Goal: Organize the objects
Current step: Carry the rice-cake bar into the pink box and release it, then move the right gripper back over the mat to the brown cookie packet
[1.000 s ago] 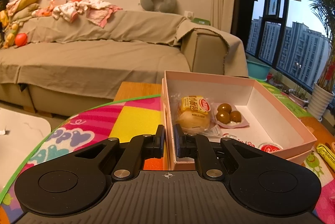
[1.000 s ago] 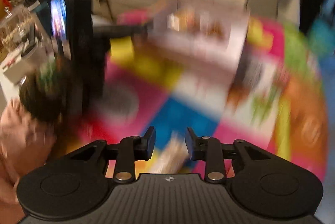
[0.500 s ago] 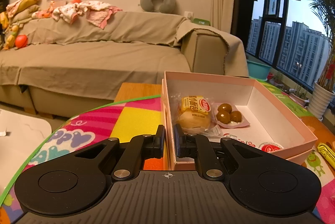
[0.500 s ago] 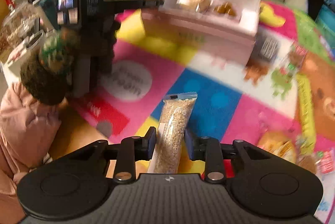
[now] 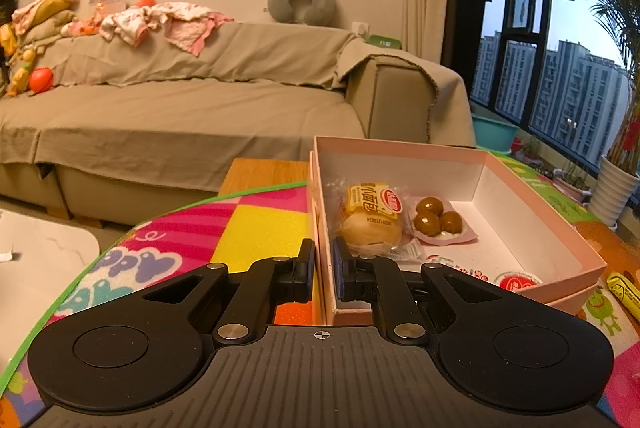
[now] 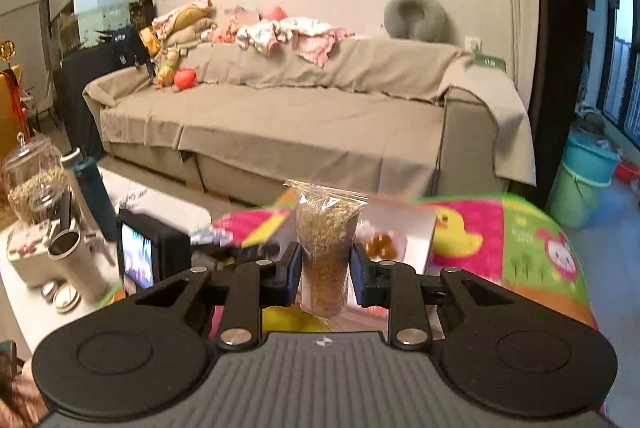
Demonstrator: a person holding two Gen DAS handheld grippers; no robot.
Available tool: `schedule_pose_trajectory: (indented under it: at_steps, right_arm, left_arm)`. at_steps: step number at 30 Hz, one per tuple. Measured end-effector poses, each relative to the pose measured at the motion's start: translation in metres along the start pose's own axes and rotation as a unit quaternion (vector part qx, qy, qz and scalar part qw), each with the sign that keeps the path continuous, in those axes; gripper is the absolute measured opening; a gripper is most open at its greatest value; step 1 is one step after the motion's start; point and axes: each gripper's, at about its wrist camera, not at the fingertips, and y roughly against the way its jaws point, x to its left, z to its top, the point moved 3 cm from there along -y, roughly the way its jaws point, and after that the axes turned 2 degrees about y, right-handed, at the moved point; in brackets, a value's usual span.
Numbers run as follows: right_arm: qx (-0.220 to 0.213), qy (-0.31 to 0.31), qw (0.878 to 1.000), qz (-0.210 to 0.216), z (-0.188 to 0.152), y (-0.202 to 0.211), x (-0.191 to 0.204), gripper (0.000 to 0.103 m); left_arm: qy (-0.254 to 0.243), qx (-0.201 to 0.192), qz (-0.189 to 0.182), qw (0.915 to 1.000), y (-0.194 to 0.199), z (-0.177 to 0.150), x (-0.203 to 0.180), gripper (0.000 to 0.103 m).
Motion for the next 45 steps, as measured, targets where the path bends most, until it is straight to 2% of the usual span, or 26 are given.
schedule_pose_trajectory:
  at_steps: [5, 10, 12, 14, 17, 20, 24, 28, 32, 33, 35, 37, 39, 42, 45]
  right_arm:
    - [0.009, -0.008, 1.000, 0.012, 0.019, -0.044, -0.001, 0.025]
    - [0.072, -0.013, 0.997, 0.031, 0.025, -0.116, 0.001, 0.025]
    - [0.096, -0.020, 0.995, 0.034, 0.025, -0.145, 0.001, 0.017]
    - [0.113, -0.035, 0.992, 0.042, 0.026, -0.169, 0.001, 0.017]
    - [0.121, -0.043, 0.991, 0.040, 0.027, -0.197, 0.002, 0.017]
    - [0.120, -0.048, 0.991, 0.037, 0.023, -0.206, 0.000, 0.017]
    - [0.113, -0.042, 0.992, 0.027, 0.015, -0.191, -0.007, 0.017]
    - [0.097, -0.044, 0.994, 0.007, 0.003, -0.156, -0.026, 0.021]
    - [0.080, -0.049, 0.995, -0.037, -0.020, -0.106, -0.053, 0.041]
    - [0.075, -0.049, 0.994, -0.058, -0.029, -0.090, -0.060, 0.048]
    - [0.069, -0.048, 0.992, -0.094, -0.046, -0.064, -0.070, 0.055]
    - [0.074, -0.053, 0.989, -0.117, -0.068, -0.039, -0.079, 0.060]
    - [0.087, -0.068, 0.986, -0.128, -0.091, -0.019, -0.085, 0.071]
    - [0.102, -0.080, 0.981, -0.142, -0.121, 0.001, -0.090, 0.072]
    - [0.095, -0.084, 0.980, -0.154, -0.135, 0.011, -0.094, 0.072]
  left_arm:
    - [0.000, 0.000, 0.000, 1.0000, 0.000, 0.000, 0.000, 0.012]
    - [0.000, 0.000, 0.000, 1.0000, 0.000, 0.000, 0.000, 0.012]
    - [0.000, 0.000, 0.000, 1.0000, 0.000, 0.000, 0.000, 0.012]
    - [0.000, 0.000, -0.001, 1.0000, 0.000, 0.000, 0.000, 0.012]
    - [0.000, 0.000, -0.001, 1.0000, 0.000, 0.000, 0.000, 0.012]
    - [0.000, 0.000, -0.001, 1.0000, 0.000, 0.000, 0.000, 0.013]
    - [0.000, 0.000, -0.001, 1.0000, 0.000, 0.000, 0.000, 0.012]
    - [0.000, 0.000, 0.000, 1.0000, 0.000, 0.000, 0.000, 0.012]
    - [-0.002, -0.001, 0.000, 1.0000, -0.001, 0.000, 0.000, 0.012]
    - [-0.002, -0.002, 0.001, 1.0000, -0.001, 0.001, 0.000, 0.012]
    - [-0.004, -0.003, 0.001, 1.0000, -0.001, 0.001, 0.000, 0.012]
    - [-0.005, -0.003, 0.002, 1.0000, -0.001, 0.001, 0.000, 0.012]
    - [-0.007, -0.004, 0.003, 1.0000, 0.000, 0.001, 0.000, 0.012]
    - [-0.009, -0.006, 0.006, 0.9999, 0.001, 0.000, -0.001, 0.012]
    - [-0.013, -0.008, 0.011, 0.9998, 0.001, 0.000, -0.003, 0.012]
